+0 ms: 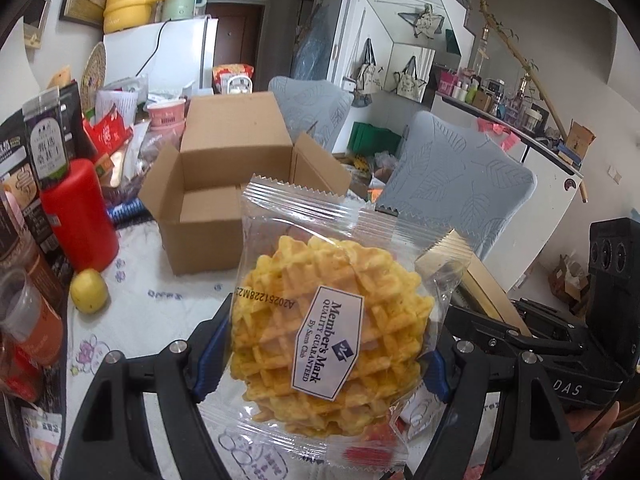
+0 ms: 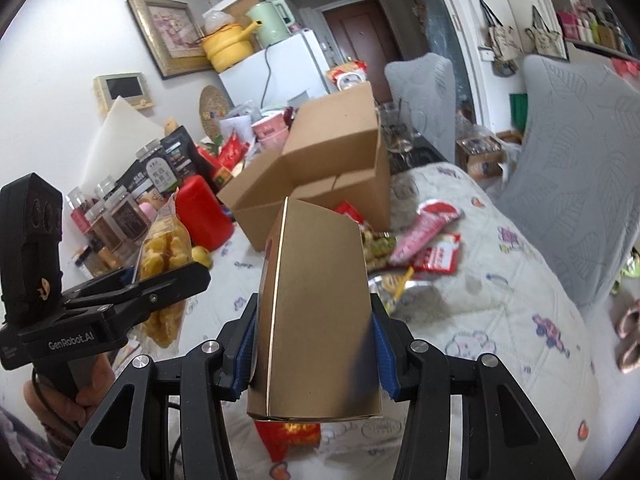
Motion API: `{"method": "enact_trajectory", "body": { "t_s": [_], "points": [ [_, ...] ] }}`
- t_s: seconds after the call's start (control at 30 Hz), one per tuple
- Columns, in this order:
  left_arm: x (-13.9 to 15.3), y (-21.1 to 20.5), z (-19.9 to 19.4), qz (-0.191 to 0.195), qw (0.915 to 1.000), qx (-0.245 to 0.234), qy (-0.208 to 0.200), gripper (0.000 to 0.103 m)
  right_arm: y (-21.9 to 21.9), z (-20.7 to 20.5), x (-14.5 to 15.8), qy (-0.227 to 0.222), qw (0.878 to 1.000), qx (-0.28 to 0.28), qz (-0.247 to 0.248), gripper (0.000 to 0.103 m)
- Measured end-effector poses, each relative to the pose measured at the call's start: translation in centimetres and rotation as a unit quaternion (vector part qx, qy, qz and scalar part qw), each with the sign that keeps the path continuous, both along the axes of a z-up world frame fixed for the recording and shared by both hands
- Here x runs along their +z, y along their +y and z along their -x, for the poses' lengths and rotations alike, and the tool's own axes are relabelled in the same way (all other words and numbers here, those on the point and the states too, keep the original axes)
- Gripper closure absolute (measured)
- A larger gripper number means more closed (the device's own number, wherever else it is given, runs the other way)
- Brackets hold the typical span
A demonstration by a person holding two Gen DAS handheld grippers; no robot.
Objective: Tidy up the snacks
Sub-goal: 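Close the left tool on the waffle while the right tool grips the gold box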
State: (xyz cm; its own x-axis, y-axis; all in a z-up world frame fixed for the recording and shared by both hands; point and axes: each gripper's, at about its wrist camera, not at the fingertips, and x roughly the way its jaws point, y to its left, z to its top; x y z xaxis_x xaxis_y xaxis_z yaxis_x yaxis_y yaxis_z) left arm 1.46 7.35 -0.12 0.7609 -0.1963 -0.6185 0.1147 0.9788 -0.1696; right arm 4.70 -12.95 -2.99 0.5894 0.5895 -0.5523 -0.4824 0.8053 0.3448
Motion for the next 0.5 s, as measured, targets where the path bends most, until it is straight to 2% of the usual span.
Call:
{"method": "enact_trajectory", "body": {
  "t_s": [0.5],
  "points": [
    [3.8, 2.1, -5.5, -0.005, 0.9990, 0.011, -0.043, 0.025, 3.4, -5.6, 4.1, -0.070, 0.997, 0.039, 0.017, 0.054]
  ]
}}
